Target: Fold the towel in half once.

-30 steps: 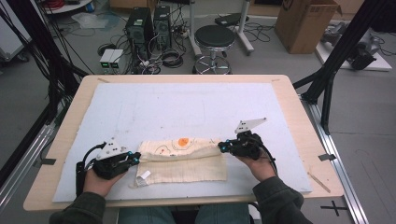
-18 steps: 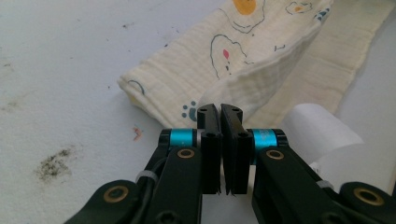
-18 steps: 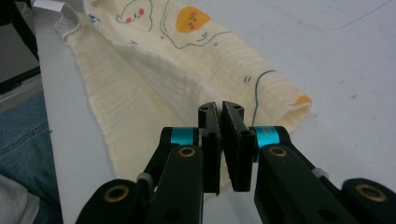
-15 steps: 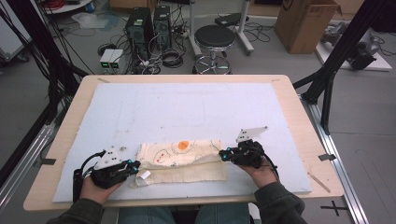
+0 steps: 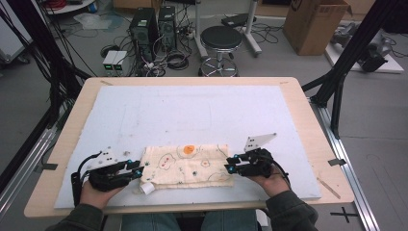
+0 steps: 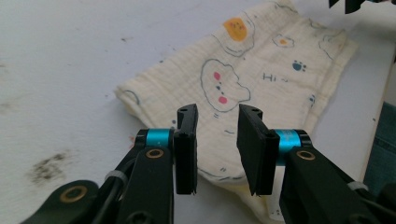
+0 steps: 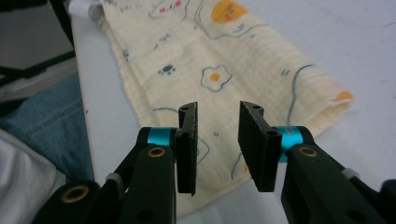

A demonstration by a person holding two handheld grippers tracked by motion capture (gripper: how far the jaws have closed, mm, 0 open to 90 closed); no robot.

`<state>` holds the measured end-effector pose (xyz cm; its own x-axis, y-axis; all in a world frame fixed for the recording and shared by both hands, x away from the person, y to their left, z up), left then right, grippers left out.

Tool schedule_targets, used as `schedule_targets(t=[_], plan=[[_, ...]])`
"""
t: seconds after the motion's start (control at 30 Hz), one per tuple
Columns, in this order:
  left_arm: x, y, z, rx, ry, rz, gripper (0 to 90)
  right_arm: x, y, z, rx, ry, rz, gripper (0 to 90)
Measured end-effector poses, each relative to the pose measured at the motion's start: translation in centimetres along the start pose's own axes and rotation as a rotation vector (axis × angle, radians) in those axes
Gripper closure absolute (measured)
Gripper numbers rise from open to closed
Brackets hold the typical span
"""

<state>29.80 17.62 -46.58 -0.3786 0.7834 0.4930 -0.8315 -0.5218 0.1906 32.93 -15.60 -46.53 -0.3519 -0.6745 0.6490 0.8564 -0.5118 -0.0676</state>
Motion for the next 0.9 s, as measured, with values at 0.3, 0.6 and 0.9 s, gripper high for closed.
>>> schedule_targets(t=[0.3,0.6,0.9], plan=[[-1.6,0.9,-1.8,-0.033,-0.117,-0.048,68.9,-2.0,-1.0,-1.1,0.044,-0.068,0.022,64.9],[-1.3,0.8,-2.5,-0.022,-0.129,-0.067,65.1,-2.1,-1.6,-1.7,0.092,-0.086,0.030,62.4],[-1.7,0.9,-2.6,-0.050,-0.134,-0.040,80.3,-2.1,-1.7,-2.1,0.104,-0.106,0.030,81.9]])
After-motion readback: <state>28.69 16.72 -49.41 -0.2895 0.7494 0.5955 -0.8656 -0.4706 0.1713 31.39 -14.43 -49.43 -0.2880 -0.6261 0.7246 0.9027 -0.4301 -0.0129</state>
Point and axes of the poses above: each handheld gripper's, and its own axes: x roughly backward along the jaws, z roughly out of its top, y roughly to its right, the point moved 8 cm from there along -x, roughly forward along the jaws, and after that the axes turned 10 degrees about -z, right-handed, at the moved point
